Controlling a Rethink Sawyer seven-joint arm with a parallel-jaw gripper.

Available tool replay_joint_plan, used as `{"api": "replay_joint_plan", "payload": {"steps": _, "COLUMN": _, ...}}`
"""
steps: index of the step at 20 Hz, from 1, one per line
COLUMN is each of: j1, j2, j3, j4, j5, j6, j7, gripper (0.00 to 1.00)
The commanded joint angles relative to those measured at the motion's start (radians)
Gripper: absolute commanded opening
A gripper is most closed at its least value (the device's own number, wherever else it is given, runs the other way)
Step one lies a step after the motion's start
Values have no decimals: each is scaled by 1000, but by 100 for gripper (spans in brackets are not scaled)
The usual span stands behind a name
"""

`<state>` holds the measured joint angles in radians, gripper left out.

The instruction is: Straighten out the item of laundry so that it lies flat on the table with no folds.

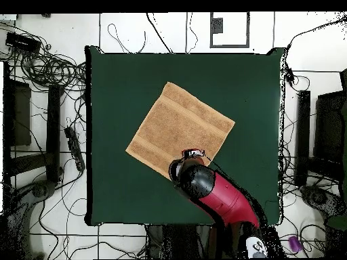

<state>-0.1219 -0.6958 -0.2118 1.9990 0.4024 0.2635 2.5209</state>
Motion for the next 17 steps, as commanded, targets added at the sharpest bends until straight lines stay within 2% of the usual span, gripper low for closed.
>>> {"api": "replay_joint_plan", "payload": {"steps": 1, "j1": 30, "j2": 31, "j3": 14, "j4": 51, "j5": -16, "j6": 15, "j7": 125, "gripper": 0}}
{"api": "replay_joint_plan", "payload": {"steps": 11, "j1": 25, "j2": 59, "j3": 29, "j4": 37, "j5": -10, "j6": -28, "j7": 124, "gripper": 0}}
{"api": "replay_joint_plan", "payload": {"steps": 13, "j1": 35, "j2": 47, "j3": -4, "j4": 9, "j5": -40, "j6": 4, "j7": 88, "gripper": 0}}
{"api": "replay_joint_plan", "payload": {"steps": 15, "j1": 39, "j2": -15, "j3": -83, "j4": -54, "j5": -130, "j6": 98, "j7": -20, "gripper": 0}}
{"api": "replay_joint_plan", "payload": {"steps": 17, "j1": -4, "j2": -137, "j3": -126, "j4": -138, "j5": -259, "j6": 239, "j7": -191, "gripper": 0}}
